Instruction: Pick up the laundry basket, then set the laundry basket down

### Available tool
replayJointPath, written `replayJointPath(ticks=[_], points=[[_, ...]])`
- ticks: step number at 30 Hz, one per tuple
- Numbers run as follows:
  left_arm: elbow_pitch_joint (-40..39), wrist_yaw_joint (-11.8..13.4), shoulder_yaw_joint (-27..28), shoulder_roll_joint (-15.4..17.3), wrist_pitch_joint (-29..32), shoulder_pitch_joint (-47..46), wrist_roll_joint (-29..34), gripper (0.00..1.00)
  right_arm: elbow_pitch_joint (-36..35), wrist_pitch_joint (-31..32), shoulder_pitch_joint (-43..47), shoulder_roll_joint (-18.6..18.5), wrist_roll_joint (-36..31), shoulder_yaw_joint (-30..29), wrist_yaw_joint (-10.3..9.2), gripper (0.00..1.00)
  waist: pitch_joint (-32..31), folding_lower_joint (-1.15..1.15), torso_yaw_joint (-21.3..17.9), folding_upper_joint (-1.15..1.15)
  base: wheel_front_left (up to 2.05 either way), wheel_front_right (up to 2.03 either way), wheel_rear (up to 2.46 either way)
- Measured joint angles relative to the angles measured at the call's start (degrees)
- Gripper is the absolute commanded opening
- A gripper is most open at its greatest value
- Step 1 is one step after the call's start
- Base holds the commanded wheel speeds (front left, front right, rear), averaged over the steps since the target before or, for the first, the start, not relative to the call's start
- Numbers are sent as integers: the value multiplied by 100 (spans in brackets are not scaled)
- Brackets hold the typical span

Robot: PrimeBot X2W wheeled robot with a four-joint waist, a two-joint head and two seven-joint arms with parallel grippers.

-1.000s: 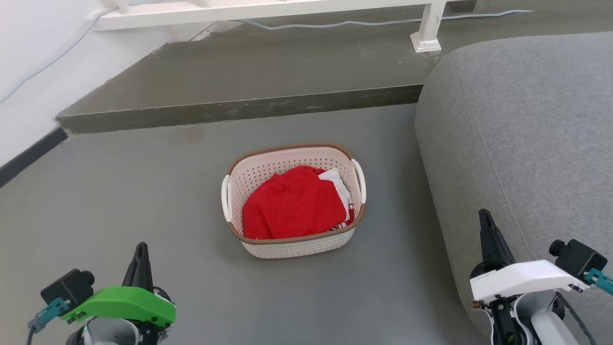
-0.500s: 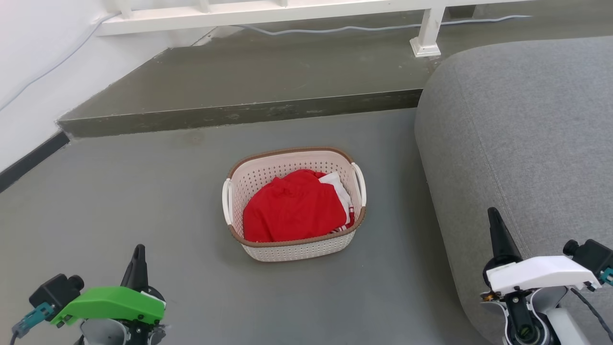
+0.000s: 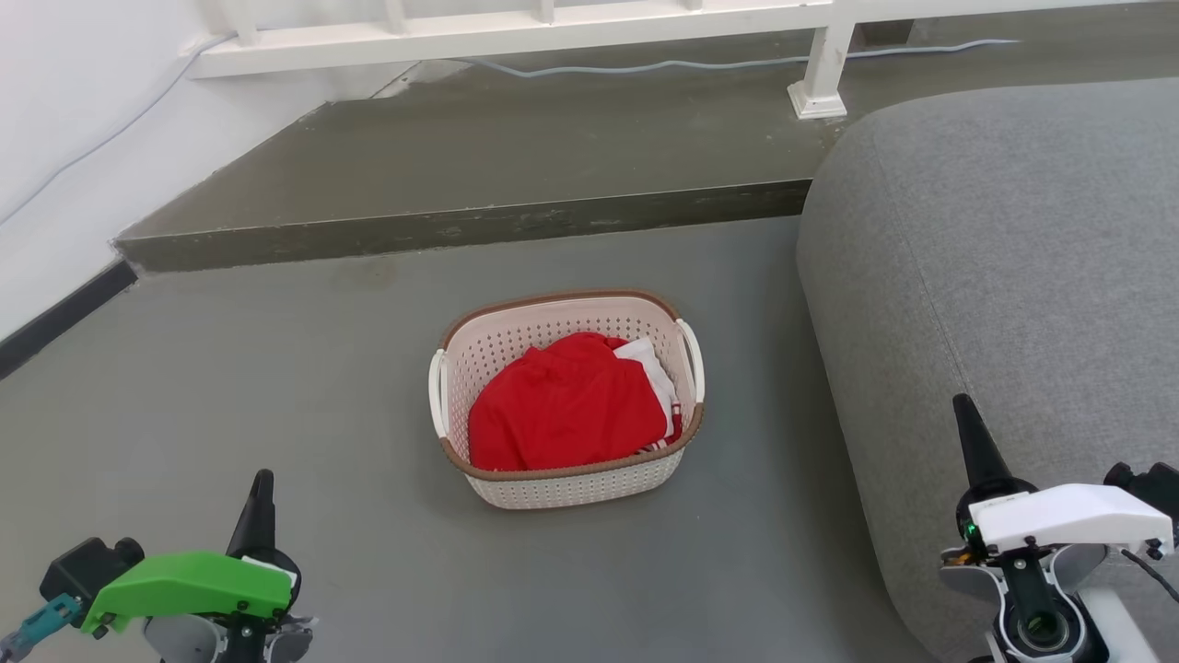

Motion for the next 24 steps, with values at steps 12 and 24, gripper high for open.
replayJointPath(ticks=[12, 24], points=[[3, -172, 164, -11, 219, -10, -779, 0, 141, 163, -109, -33, 872, -166, 164, 0, -61, 0, 2, 0, 0, 0, 0], [9, -319, 331, -24, 424, -15, -1567, 0, 281, 337, -186, -98, 1758, -338, 327, 0, -122, 0, 5, 0, 0, 0, 0]])
